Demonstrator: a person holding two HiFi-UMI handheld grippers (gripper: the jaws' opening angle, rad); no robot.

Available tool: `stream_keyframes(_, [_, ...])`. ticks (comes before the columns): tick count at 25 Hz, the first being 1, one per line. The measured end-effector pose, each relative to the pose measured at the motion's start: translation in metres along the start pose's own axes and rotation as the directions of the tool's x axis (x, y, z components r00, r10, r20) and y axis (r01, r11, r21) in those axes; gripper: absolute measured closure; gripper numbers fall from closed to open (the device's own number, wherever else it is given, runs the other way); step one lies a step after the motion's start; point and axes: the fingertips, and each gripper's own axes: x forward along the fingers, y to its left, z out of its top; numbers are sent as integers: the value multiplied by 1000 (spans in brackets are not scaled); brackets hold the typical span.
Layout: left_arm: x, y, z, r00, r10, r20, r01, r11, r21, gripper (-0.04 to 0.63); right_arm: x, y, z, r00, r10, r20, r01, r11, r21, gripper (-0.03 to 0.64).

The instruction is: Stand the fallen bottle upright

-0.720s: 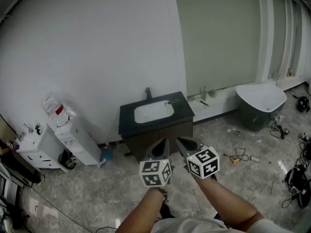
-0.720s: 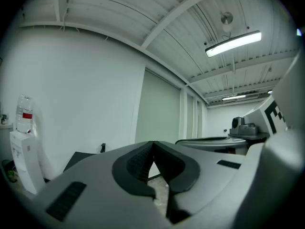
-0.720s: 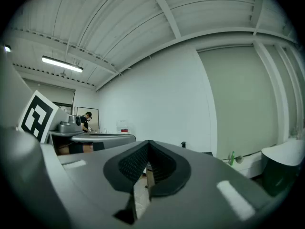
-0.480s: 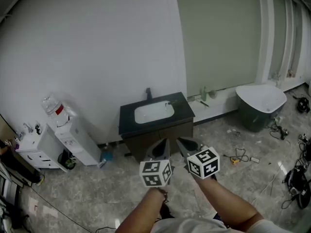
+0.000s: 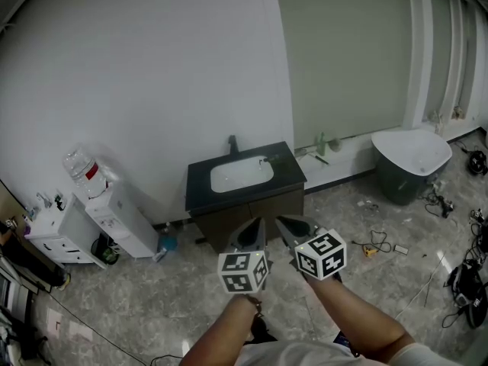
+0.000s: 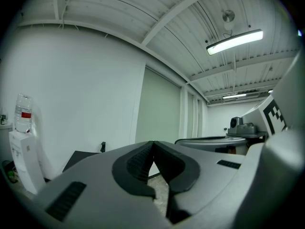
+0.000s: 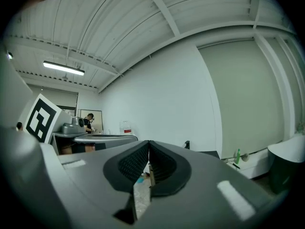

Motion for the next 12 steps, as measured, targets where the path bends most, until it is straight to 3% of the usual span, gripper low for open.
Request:
stream_keyframes(7, [53,23,-11,1000,-3,-14,3,1000,-23,588,41,-39,-14,1000,-12,-29,13,1000,17,594])
stream_keyframes(12, [116,66,-16,1000,-6,-20,6,999,-34,588,99,-83,-21,998,-25,-54,27,999,24,594])
